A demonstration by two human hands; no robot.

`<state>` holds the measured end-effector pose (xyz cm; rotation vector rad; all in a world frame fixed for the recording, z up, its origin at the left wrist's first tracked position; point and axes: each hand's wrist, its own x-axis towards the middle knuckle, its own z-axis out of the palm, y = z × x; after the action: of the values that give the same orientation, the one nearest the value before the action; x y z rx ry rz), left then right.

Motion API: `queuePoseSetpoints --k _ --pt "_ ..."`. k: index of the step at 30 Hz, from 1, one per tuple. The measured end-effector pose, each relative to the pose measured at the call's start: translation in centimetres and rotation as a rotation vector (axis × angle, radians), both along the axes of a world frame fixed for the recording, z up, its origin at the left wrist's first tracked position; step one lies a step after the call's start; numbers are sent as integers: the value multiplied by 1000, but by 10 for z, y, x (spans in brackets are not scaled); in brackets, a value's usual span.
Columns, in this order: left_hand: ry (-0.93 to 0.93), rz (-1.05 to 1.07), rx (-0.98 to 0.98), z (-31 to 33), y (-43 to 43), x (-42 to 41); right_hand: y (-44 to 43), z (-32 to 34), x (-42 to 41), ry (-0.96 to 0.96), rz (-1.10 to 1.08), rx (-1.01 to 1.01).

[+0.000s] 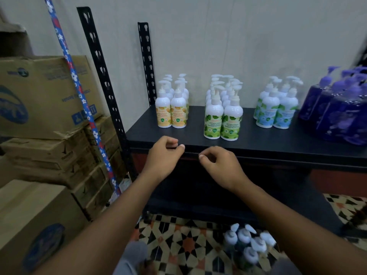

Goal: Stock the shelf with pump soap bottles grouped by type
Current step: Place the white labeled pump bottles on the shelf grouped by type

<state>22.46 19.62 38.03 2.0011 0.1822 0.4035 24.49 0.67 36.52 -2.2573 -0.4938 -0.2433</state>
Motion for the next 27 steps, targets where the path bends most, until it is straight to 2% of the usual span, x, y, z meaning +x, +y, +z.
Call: queuePoseSetpoints --k 7,14,18,27 --pt "87 -133 -9 -36 -67 -72 -113 -22 -88 178 -107 99" --pt "232 -255 -6 -81 -133 -97 -197 -63 -121 357 -271 128" --pt "340 -326 25 -112 -164 -91 -224 -114 -122 445 -335 149" --pt "658 -308 62 -212 -197 -64 -230 -231 -105 708 -400 34"
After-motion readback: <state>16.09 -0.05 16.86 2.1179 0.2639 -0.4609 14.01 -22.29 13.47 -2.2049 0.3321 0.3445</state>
